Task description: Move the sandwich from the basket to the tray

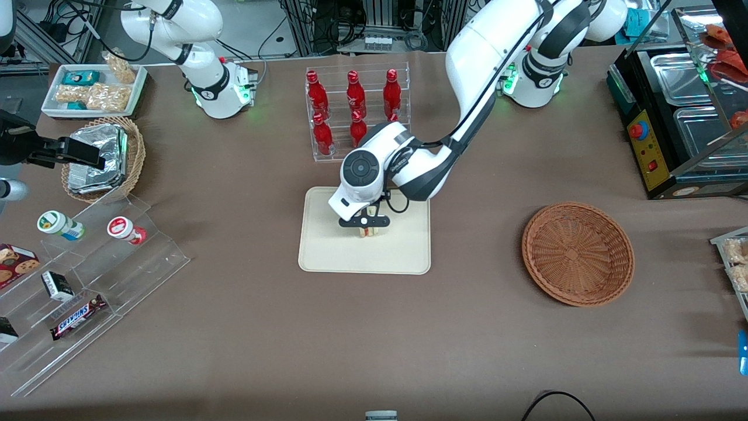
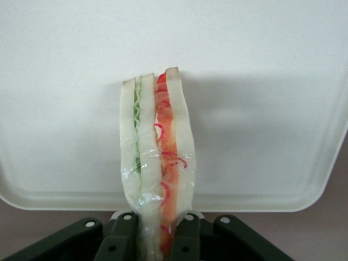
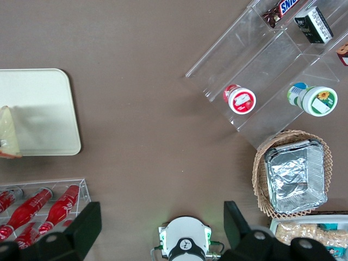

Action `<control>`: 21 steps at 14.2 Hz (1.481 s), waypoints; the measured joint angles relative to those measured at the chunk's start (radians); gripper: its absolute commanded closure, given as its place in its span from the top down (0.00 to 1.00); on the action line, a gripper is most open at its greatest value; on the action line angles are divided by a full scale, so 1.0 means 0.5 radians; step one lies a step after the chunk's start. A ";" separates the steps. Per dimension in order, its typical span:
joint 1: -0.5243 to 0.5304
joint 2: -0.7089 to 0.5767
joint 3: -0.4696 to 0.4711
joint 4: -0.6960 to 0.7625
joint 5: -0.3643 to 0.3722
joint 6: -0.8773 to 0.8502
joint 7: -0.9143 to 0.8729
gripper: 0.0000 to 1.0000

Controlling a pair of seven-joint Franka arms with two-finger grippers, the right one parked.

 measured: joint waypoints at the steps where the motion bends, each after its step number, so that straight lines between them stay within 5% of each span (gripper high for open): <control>1: -0.001 0.013 0.001 0.004 0.012 0.001 0.000 0.26; 3: -0.001 0.024 0.006 0.004 0.024 0.001 0.000 0.37; 6: -0.001 0.027 0.008 0.004 0.027 0.000 -0.002 0.70; 9: -0.001 0.027 0.008 0.005 0.027 0.000 -0.021 0.86; 10: -0.001 0.027 0.008 0.006 0.028 0.000 -0.052 1.00; 16: -0.004 -0.028 0.051 0.076 0.038 -0.079 -0.161 1.00; 21: 0.125 -0.363 0.139 0.103 0.036 -0.496 -0.198 1.00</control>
